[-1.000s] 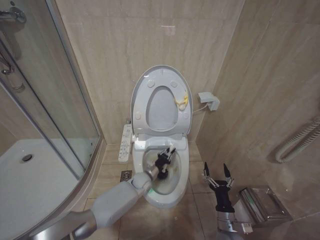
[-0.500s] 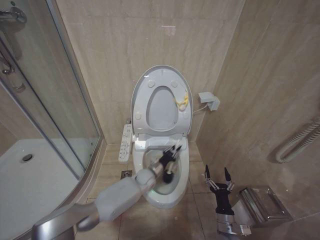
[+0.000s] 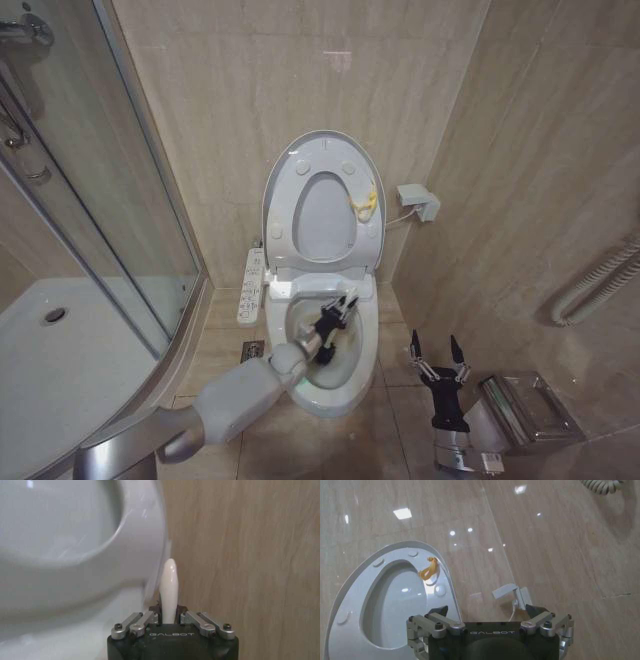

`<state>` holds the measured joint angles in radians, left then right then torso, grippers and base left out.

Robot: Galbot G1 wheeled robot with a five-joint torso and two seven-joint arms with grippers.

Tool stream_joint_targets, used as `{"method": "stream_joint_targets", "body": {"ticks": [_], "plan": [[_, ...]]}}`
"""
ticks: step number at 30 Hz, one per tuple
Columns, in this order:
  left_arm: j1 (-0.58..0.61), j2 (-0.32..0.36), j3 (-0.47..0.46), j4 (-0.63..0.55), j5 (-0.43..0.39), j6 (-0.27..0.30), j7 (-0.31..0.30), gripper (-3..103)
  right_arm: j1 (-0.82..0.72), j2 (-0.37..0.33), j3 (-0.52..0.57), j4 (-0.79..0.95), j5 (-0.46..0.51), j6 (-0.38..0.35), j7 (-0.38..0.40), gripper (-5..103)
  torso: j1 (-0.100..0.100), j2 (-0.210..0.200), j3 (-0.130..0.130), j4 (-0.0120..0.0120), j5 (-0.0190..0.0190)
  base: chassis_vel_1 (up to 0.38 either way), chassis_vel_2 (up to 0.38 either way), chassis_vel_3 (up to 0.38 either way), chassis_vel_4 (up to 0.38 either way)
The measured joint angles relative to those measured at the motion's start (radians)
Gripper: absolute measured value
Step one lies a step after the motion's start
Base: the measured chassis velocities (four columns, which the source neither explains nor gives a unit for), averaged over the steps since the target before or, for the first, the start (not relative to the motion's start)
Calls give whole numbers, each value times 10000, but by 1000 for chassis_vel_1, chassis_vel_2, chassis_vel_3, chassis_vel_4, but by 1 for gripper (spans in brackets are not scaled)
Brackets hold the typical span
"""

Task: Open the toilet lid, clean the toilet bowl with a toilet brush, close the toilet lid, and flush.

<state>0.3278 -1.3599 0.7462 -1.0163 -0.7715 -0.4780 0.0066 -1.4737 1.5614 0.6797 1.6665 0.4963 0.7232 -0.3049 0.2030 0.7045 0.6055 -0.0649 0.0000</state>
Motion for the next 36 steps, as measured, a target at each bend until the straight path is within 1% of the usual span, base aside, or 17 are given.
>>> {"method": "stream_joint_targets", "body": {"ticks": [3,4,6,8,12,13,15,16,17,18,19,22,27,29,31,34,36], "plan": [[-331,-498,-224,759,10,-392,3,19,-34,75,-19,8,-21,31,-13,100,0,0,0,-1,2,0,0,0,0],[-331,-498,-224,759,10,-392,3,19,-34,75,-19,8,-21,31,-13,100,0,0,0,-1,2,0,0,0,0],[-238,-585,-361,1319,208,-590,94,19,-33,114,-74,10,-73,35,-21,100,0,0,0,3,1,0,0,0,0],[84,-371,-413,1510,366,-647,182,19,-21,98,-119,10,-117,35,-27,100,0,-1,1,19,1,0,0,0,0],[288,-267,-462,1348,383,-630,230,19,-14,75,-117,5,-152,34,-29,100,-1,0,1,21,1,0,0,0,0],[278,-306,-517,1215,365,-620,229,19,-13,74,-111,5,-159,33,-29,100,0,0,0,14,2,0,0,0,0],[248,-359,-557,1116,354,-616,227,19,-12,75,-106,6,-165,32,-28,100,-1,0,0,12,1,0,0,0,0],[160,-473,-622,959,332,-616,225,19,-11,79,-98,9,-168,32,-26,100,-1,0,0,5,0,0,0,0,0],[160,-473,-622,959,332,-616,225,19,-11,79,-98,9,-168,32,-26,100,-1,0,0,5,0,0,0,0,0],[13,-627,-736,836,315,-621,221,19,-14,90,-93,24,-176,32,-23,100,0,0,0,-1,-1,0,0,0,0],[-91,-743,-836,837,315,-620,217,19,-20,102,-91,43,-184,31,-23,100,-2,1,-2,-2,0,0,0,0,0],[-171,-883,-1007,1157,339,-619,254,19,-52,133,-93,77,-194,32,-23,100,-1,1,-1,0,0,0,0,0,0],[256,-598,-984,1543,394,-612,457,19,-102,116,-88,109,-200,52,-26,100,0,0,0,19,1,0,0,0,0],[292,-593,-990,1550,401,-598,476,19,-107,107,-83,119,-200,54,-26,100,-1,0,0,20,1,0,0,0,0],[202,-730,-1099,1448,372,-551,470,19,-117,97,-76,149,-200,55,-24,100,-1,0,0,17,1,0,0,0,0],[-105,-1021,-1250,1054,163,-493,419,19,-132,131,-73,192,-211,56,-22,100,-2,1,-2,-2,0,0,0,0,0],[-153,-1077,-1285,1034,128,-488,416,19,-146,157,-81,209,-236,55,-21,100,-1,1,-2,-3,0,0,0,0,0]]}}
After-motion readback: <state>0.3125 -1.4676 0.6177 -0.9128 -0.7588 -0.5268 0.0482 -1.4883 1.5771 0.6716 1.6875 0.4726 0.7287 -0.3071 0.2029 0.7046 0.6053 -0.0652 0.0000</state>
